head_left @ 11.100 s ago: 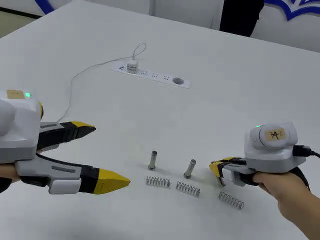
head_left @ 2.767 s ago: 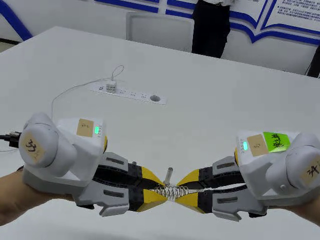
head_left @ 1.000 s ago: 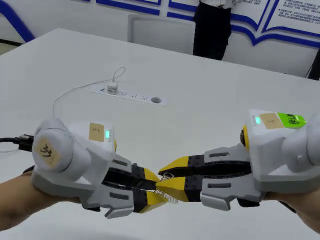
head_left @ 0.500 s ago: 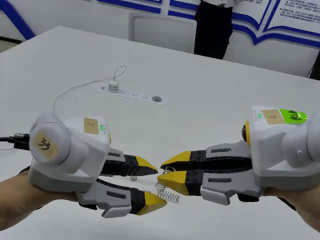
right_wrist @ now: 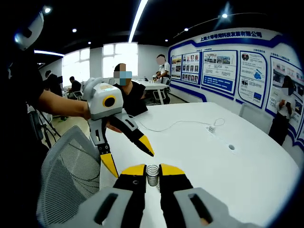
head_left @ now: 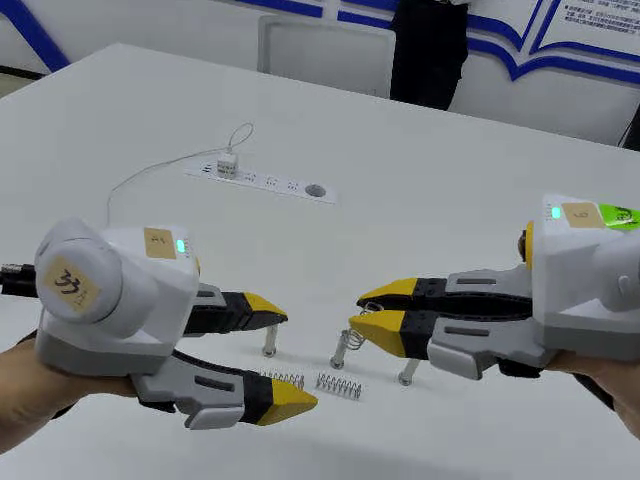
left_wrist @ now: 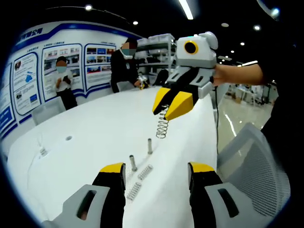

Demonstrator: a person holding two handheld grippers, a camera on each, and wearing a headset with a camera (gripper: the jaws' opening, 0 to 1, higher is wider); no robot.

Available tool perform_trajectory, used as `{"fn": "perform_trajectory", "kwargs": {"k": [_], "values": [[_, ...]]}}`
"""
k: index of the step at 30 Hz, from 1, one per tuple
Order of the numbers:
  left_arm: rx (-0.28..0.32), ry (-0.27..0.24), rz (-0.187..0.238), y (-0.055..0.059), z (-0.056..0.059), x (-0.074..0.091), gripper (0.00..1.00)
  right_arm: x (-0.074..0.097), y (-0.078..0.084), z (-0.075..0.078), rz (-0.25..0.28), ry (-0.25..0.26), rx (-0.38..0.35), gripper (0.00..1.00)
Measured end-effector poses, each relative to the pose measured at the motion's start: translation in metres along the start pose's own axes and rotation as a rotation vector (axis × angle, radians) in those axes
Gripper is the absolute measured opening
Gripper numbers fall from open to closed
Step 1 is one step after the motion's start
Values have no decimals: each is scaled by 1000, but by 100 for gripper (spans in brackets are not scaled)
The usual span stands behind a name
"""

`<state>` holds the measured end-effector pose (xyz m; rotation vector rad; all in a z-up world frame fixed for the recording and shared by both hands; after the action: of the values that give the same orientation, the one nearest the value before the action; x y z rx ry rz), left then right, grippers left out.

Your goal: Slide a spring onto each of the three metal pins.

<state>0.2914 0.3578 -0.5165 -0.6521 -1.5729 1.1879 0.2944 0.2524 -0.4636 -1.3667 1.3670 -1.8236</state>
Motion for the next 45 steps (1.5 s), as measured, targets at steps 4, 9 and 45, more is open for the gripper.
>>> {"fn": "perform_trajectory", "kwargs": {"k": [4,9,45], "values": [[54,-23,44,-2,-6,5,59,10,4,16,-3,62,-23,10],[49,-73,19,4,-16,9,73,22,12,35,-5,131,-62,10],[147,-285,2,29,-54,38,100,19,94,89,-130,362,-255,10]]}}
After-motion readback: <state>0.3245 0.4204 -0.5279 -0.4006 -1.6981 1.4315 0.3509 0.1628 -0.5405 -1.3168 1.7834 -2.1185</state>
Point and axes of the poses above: the centre of the closed fingertips' face, and the gripper's own axes: x roughly backward along the fingers, z roughly to its right, y roughly out of its underside, the point moved 4 cm from there along x, roughly backward along the fingers, and after that the axes turned 4 degrees about -y, right-handed, at the moved point
